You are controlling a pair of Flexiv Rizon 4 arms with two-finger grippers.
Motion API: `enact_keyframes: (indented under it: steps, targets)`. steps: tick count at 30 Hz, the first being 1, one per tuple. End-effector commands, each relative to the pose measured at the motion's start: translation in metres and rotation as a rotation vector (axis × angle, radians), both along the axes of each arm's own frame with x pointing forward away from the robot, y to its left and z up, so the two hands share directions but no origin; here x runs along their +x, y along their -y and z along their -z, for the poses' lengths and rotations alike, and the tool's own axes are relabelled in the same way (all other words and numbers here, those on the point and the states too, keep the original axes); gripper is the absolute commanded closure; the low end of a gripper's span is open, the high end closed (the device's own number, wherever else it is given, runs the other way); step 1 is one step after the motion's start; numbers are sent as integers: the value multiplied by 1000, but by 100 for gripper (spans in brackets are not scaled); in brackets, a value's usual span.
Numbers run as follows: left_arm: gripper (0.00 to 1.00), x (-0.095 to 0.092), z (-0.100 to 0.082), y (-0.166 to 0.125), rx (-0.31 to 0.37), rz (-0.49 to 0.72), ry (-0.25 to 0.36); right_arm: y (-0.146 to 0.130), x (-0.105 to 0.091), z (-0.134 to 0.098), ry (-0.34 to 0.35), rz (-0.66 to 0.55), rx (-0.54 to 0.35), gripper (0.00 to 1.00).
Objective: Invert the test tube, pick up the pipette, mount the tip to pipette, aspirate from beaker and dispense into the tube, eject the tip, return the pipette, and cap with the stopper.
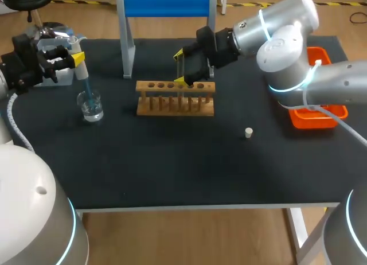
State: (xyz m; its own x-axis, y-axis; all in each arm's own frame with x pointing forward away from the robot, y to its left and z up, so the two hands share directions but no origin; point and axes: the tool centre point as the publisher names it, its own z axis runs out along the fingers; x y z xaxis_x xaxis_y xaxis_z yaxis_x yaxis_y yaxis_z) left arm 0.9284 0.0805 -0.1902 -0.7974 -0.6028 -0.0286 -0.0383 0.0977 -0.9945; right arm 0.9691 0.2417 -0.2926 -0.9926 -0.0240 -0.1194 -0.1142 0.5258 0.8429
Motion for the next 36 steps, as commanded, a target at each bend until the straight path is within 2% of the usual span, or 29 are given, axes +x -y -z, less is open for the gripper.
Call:
enact_keyframes:
  steps: [1, 18, 27, 36]
  targets:
    - [100, 0, -1, 1, 1, -3, -1, 0, 0, -1, -2, -2, -3, 0]
    - [100, 0, -1, 1, 1, -3, -1, 0, 0, -1, -2, -2, -3, 0]
    - [100, -8, -25, 2, 24, -8, 39, 0, 0, -1, -2, -2, -3, 0]
    - [100, -12, -46, 7, 50, -15, 44, 0, 0, -1, -2, -2, -3, 0]
